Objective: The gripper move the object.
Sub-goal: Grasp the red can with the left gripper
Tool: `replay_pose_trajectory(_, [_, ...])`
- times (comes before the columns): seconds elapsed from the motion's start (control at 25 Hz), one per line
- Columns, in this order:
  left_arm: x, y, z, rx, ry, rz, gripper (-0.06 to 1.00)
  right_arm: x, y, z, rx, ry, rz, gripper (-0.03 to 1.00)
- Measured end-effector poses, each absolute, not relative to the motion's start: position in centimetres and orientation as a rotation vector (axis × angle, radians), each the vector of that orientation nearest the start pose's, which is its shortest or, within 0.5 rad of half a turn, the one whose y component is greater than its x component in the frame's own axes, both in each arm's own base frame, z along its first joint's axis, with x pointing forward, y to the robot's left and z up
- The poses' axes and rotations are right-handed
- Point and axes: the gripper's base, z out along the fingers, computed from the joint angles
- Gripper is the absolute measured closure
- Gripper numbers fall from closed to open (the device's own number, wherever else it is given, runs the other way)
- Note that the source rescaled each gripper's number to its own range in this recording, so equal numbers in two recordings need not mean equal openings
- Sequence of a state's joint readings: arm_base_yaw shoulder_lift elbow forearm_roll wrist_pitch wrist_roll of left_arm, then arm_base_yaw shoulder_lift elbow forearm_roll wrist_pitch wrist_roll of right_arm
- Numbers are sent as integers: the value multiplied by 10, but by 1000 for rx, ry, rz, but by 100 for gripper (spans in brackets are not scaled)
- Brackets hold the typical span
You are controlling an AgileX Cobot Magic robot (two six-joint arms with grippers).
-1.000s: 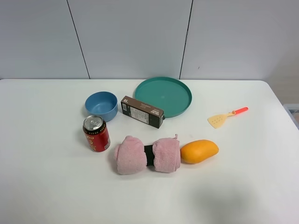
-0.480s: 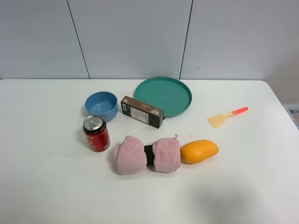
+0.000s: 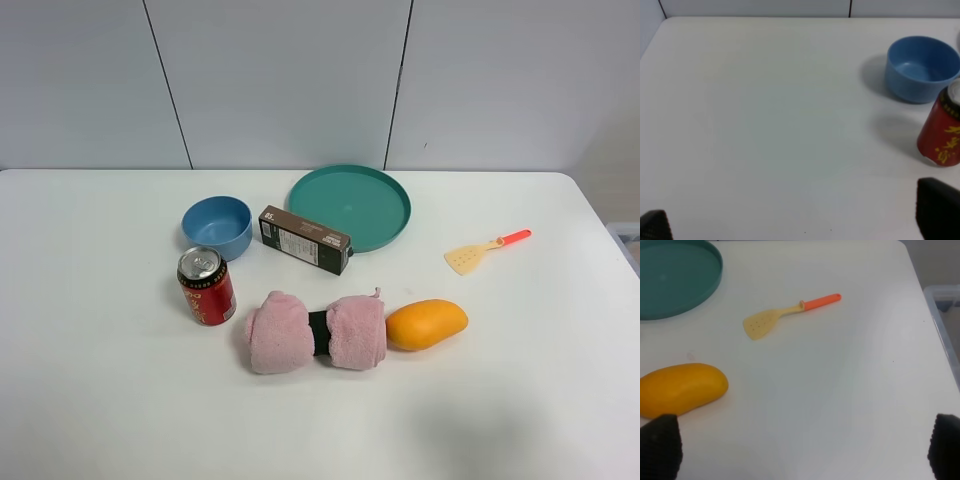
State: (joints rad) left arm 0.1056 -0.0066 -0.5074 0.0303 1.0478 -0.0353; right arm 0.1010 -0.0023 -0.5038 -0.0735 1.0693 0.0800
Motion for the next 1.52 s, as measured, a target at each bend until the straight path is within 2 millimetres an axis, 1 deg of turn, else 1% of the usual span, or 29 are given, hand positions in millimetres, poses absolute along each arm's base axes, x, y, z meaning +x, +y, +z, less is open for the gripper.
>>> replay_pose_trajectory(0.8, [-6, 2, 280, -122, 2016, 98, 0, -6, -6, 278, -17, 2045, 25, -3])
replay_pose_trajectory(0.96, [3, 2, 283, -94, 2089, 96, 0, -6, -6, 278, -17, 2045, 25, -3])
replay_pose_trajectory(1.12, [17, 2, 304, -69, 2135, 86, 0, -6, -6, 278, -17, 2045, 25, -3])
replay_pose_trajectory(1.48, [50, 4, 369, -42, 2138, 82, 0, -6, -6, 278, -17, 2045, 25, -3])
replay_pose_trajectory(1.52, [55, 4, 374, -28, 2139, 77, 0, -6, -6, 278, -17, 2045, 25, -3])
